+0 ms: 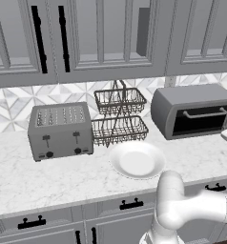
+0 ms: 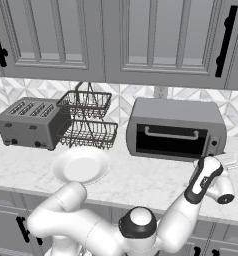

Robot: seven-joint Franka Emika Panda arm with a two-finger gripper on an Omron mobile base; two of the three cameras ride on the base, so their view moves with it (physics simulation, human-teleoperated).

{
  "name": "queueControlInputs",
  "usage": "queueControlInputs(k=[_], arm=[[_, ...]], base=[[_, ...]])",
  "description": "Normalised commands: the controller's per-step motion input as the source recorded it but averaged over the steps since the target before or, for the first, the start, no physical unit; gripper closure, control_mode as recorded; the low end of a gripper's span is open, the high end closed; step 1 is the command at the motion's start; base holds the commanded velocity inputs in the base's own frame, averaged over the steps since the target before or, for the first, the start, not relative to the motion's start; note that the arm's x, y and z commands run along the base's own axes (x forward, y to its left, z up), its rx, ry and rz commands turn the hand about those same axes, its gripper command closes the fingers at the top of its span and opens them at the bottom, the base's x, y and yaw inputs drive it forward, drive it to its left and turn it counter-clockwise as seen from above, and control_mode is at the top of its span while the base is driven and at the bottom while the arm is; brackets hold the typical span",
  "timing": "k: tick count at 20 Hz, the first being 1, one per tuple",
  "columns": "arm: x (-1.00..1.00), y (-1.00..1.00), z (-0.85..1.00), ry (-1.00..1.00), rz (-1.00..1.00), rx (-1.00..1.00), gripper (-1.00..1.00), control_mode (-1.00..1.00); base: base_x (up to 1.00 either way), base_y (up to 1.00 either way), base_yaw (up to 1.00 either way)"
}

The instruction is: Pick up the kebab skewer and baguette bread, and place them inside the toaster oven. Close the toaster oven door and start by setting the timer.

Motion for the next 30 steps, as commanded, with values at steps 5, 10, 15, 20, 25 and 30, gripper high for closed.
queueControlInputs(k=[5, 10, 15, 20, 25, 30], arm=[[-0.03, 0.0, -0.07, 0.0, -0.02, 0.0, -1.0, -1.0], [-0.09, 0.0, 0.0, 0.0, -0.01, 0.0, -1.0, -1.0], [-0.08, 0.0, 0.0, 0.0, 0.0, 0.0, -1.0, -1.0], [0.0, 0.0, -0.02, 0.0, 0.0, 0.0, -1.0, -1.0], [0.0, 0.0, -0.02, 0.0, 0.0, 0.0, -1.0, -1.0], [0.05, 0.0, -0.07, 0.0, 0.0, 0.0, -1.0, -1.0]], base=[[0.0, 0.0, 0.0], [0.0, 0.0, 0.0], [0.0, 0.0, 0.0], [0.0, 0.0, 0.0], [0.0, 0.0, 0.0], [0.0, 0.0, 0.0]])
